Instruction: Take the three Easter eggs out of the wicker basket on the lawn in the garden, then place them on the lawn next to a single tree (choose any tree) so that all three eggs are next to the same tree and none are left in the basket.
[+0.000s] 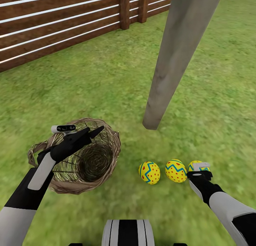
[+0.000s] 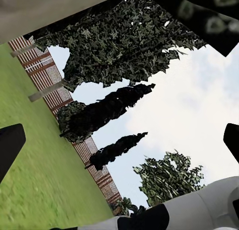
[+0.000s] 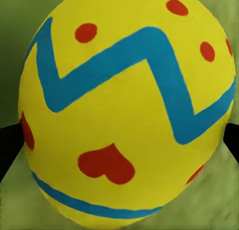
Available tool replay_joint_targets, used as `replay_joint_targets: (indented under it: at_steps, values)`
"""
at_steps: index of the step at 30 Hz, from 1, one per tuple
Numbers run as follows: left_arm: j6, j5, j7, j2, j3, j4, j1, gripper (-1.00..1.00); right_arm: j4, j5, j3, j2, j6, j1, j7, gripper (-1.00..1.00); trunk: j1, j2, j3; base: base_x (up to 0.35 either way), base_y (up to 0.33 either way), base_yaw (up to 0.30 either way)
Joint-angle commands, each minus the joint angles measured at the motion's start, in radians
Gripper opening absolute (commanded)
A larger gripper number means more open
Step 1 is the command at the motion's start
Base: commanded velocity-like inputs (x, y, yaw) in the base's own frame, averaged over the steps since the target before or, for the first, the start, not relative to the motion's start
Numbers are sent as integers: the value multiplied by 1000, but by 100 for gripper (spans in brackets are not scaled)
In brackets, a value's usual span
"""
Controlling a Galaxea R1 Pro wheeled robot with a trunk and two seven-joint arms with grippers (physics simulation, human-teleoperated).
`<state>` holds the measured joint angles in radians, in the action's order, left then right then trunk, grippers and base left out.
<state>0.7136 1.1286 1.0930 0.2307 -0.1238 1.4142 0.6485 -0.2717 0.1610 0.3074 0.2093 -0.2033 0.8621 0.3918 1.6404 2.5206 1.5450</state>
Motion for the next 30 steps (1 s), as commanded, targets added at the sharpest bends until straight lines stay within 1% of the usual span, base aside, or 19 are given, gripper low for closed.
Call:
replay_joint_targets:
  at_steps: [1,3,17,25,30]
  values:
    - [7,8,-1,1,-2,-1,0,100,-3,9,9,1,-7,0,5,100,0,0,1,0,0,0]
    - [7,8,-1,0,-2,-1,0,100,-4,9,9,1,-7,0,5,100,0,0,1,0,0,0]
    - [17,7,-1,-1,-2,8,2,100,-7,9,9,1,-6,0,5,100,-6,-3,-54,0,0,0]
    - [29,5,-8,1,6,8,2,100,-11,9,9,3,-5,0,5,100,-10,-5,-84,0,0,0]
    - [29,5,-8,1,6,8,2,100,-51,9,10,9,-5,0,5,100,-12,-6,-104,0,0,0]
